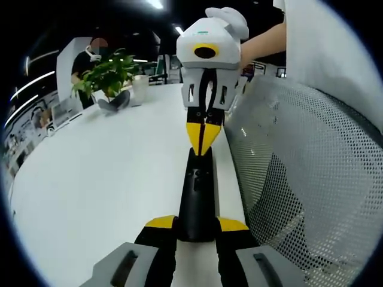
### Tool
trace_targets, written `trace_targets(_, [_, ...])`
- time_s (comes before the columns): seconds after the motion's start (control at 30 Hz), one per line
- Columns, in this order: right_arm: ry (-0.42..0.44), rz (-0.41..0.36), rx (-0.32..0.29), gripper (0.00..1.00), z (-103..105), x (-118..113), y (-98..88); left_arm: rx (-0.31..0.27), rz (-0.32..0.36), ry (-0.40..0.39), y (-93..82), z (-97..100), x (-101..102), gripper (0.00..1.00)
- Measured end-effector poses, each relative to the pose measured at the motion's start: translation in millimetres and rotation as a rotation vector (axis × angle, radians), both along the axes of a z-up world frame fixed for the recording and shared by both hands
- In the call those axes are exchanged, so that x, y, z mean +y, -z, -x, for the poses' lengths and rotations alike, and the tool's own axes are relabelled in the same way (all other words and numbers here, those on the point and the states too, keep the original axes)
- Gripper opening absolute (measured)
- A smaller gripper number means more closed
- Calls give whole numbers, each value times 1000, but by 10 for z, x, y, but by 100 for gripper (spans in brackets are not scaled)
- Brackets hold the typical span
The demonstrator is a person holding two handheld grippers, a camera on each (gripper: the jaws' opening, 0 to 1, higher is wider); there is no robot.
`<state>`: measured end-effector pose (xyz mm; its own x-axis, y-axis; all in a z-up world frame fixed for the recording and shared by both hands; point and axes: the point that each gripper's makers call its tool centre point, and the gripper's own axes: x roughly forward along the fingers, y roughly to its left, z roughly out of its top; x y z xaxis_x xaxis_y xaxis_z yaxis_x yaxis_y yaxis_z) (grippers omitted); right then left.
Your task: Press the specified remote control buttons in sequence, fully releasing each button before pressing the next.
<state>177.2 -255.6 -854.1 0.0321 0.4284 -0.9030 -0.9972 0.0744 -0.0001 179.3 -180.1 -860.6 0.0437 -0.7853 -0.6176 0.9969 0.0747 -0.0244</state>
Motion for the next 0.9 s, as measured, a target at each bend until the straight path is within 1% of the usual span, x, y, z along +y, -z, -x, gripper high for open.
trace_targets(0.23, [-93, 81, -34, 0, -2, 9, 26, 1, 0, 1, -1, 2, 1, 24])
trace_targets(0.33, [-108, 92, -40, 0, -7, 7, 29, 0, -1, 2, 0, 2, 1, 24])
trace_targets(0.43, [-98, 87, -33, 0, -8, 2, 24, 0, 0, 2, 0, 3, 0, 24])
trace_targets(0.5, [-89, 75, -23, 0, -9, -3, 10, 0, 1, 2, -1, 4, 0, 24])
trace_targets(0.57, [-62, 62, -14, 0, -2, -4, 9, -1, 1, 1, -2, 3, 0, 24])
trace_targets(0.63, [-58, 51, -10, 0, 13, -3, 3, -2, 1, 0, -1, 2, 0, 24])
trace_targets(0.73, [-41, 46, 6, 2, 28, 0, 3, -1, 2, -1, -1, 3, 0, 24])
trace_targets(0.83, [-28, 50, -17, 8, -25, -1, 2, -2, 2, -1, -1, 3, 0, 24])
trace_targets(0.9, [-17, 43, -8, 7, -44, 15, -4, -1, 2, -1, -1, 3, 0, 24])
